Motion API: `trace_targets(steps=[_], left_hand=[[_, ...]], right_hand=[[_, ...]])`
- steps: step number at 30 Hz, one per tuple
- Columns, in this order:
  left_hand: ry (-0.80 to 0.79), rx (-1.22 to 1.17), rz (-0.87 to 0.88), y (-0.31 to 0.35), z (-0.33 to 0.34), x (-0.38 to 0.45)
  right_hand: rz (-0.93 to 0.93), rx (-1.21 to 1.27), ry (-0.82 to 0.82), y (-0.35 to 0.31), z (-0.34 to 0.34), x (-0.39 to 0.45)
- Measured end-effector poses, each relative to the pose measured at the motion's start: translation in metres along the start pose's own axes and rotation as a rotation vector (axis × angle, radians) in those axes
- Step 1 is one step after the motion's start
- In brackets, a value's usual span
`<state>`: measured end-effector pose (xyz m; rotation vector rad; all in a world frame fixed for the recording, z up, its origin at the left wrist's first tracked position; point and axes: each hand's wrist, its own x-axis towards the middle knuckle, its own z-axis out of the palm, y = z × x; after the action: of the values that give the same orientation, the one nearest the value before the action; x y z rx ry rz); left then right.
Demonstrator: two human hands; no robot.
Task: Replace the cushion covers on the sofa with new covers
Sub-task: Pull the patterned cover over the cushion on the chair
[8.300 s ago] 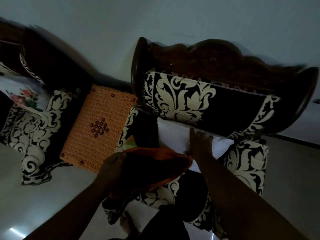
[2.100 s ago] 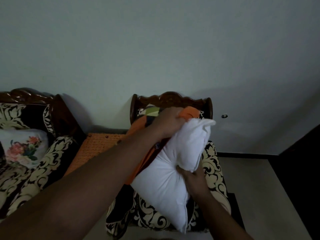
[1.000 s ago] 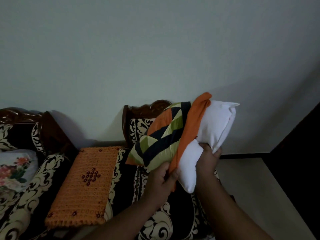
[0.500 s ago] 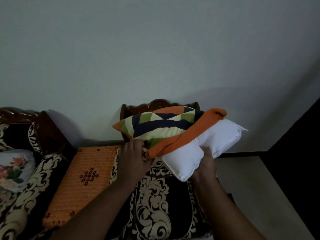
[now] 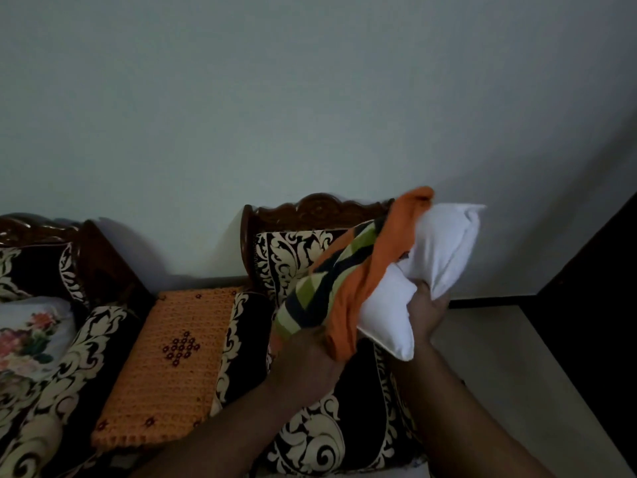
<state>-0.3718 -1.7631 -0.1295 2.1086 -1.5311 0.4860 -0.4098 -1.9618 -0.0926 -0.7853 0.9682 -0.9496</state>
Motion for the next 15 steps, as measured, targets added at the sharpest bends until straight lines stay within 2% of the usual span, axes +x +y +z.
trace_targets(steps=[2,4,6,7,8,10,11,13,15], left_hand=[[-0.065,-0.014,0.026,0.006,0.001,0.005],[-0.195,0.018,-0.046,-0.009,-0.007,0.007],[-0.31,-0.105,-0.158,-0.027,-0.023,0.006],[-0.266,-0.275,-0.255,-0.037,-0.032,0.007],[-0.147,-0.497,-0.398,-0.045,-0.041,0.011],[0.074,-0.72,-0.651,-0.054,-0.053,0.036],[0.067,-0.698,-0.726,-0.056,-0.058,0.055],[-0.052,-0.739,-0.83,-0.057,-0.056,0.089],[-0.013,-0.774,-0.919,-0.058,-0.047,0.112]], right_hand=[[-0.031,-0.072,-0.042,0.001,-0.003,-0.002],[-0.006,-0.062,-0.122,0.007,-0.009,-0.003],[0.045,-0.031,-0.204,0.014,-0.018,-0.002],[0.07,-0.018,-0.231,0.016,-0.022,-0.002],[0.089,-0.018,-0.257,0.018,-0.026,-0.003],[0.077,-0.046,-0.311,0.02,-0.03,-0.007],[0.052,-0.074,-0.346,0.022,-0.032,-0.009],[0.016,-0.146,-0.435,0.021,-0.036,-0.016],[-0.047,-0.231,-0.564,0.018,-0.038,-0.024]])
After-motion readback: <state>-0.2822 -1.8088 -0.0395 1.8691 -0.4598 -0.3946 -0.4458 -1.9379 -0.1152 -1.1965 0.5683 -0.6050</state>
